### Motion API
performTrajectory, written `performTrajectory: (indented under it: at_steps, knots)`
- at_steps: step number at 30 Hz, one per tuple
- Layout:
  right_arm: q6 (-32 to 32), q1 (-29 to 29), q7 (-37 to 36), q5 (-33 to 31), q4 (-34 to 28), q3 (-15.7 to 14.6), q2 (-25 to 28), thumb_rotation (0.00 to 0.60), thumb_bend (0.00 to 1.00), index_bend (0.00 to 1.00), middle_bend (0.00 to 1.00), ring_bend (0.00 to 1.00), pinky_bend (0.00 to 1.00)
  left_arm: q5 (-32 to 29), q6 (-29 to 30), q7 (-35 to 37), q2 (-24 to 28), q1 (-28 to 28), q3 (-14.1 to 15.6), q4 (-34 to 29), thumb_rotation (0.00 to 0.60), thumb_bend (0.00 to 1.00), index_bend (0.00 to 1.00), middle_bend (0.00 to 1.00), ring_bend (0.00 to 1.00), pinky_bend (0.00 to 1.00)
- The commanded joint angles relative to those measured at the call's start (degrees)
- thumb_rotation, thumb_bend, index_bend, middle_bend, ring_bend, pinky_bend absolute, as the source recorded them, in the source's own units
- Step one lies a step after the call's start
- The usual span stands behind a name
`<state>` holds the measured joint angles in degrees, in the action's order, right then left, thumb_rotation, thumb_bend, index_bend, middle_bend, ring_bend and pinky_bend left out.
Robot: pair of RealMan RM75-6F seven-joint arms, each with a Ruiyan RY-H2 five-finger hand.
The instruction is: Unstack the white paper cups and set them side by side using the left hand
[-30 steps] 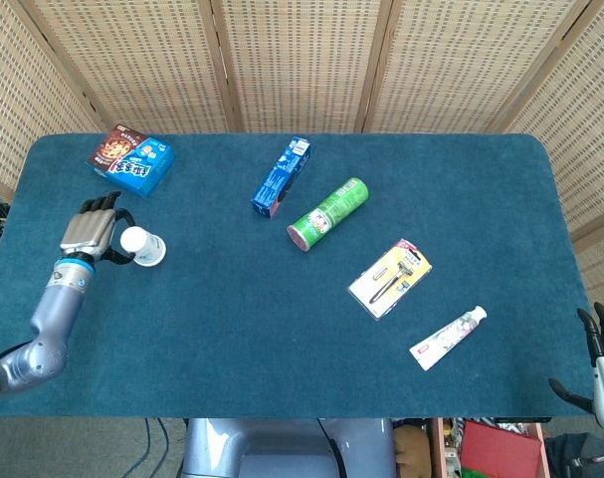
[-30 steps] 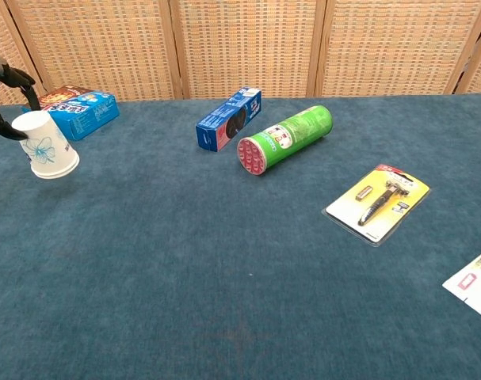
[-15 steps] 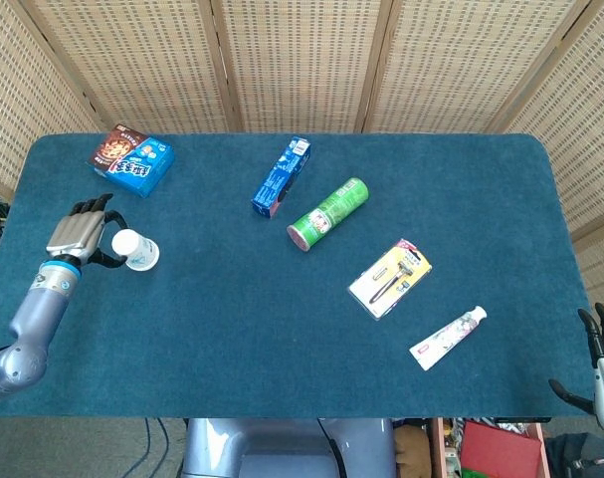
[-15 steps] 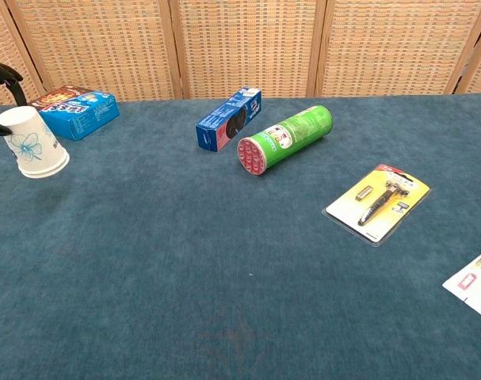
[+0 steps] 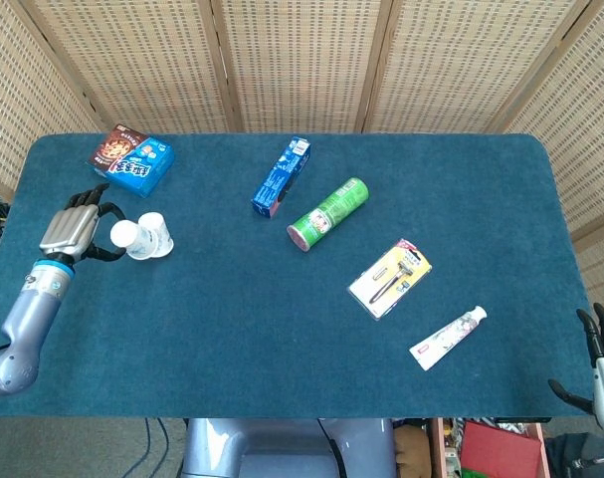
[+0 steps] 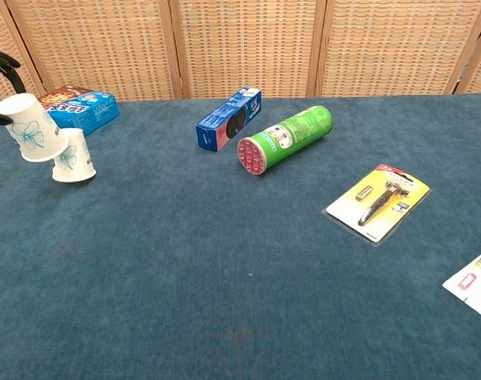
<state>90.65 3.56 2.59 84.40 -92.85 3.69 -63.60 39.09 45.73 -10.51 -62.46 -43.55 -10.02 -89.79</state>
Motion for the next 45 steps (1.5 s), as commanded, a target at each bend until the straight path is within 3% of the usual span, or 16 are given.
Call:
performTrajectory:
  at_steps: [1,9,14,25,37,39,45]
  knots:
    - [0.08,0.03,0.00,0.02,-0.04,0.03,0.01,0.600,0.00,0.00,0.00,0.00,0.00,0.89,-0.85,2.14,0.58,0.87,-0.60,0.22,0.600,0.27,0.38,0.00,0.00,0.00]
    - [-0.36,-0.14,-0.06,-0.27,0.04,0.08,0.01,0.600,0.00,0.00,0.00,0.00,0.00,5.74,1.12,6.42,3.01,2.08,-3.24,-3.27,0.600,0.27,0.38,0.00,0.00,0.00]
    - [-0.61,-0.26,0.02,-0.35,0.12,0.07,-0.03,0.600,0.00,0.00,0.00,0.00,0.00,6.21,1.23,6.58,0.04,0.76,-3.94,-2.06,0.600,0.27,0.38,0.00,0.00,0.00]
    - [-1.57,-0.52,-0.48,-1.80,0.84,0.50,-0.13,0.600,0.00,0.00,0.00,0.00,0.00,-4.59,-1.76,1.84,-10.93,-5.09,-3.35,8.38,0.600,0.27,0.38,0.00,0.00,0.00]
    - [-2.93,-1.08,-0.30,-2.94,1.25,0.78,-0.39,0.600,0.00,0.00,0.00,0.00,0.00,-8.94,-5.18,-0.01,-13.98,-7.59,-2.53,12.59,0.600,0.27,0.38,0.00,0.00,0.00]
    - [-2.99,-1.11,-0.23,-2.97,1.28,0.75,-0.44,0.600,0.00,0.00,0.00,0.00,0.00,-9.46,-5.41,-0.43,-14.01,-7.88,-2.35,12.67,0.600,0.27,0.35,0.00,0.00,0.00]
    - [-2.94,-1.12,-0.10,-2.98,1.21,0.75,-0.48,0.600,0.00,0.00,0.00,0.00,0.00,-9.89,-5.26,-0.61,-13.30,-8.15,-2.25,11.38,0.600,0.27,0.06,0.00,0.00,0.00]
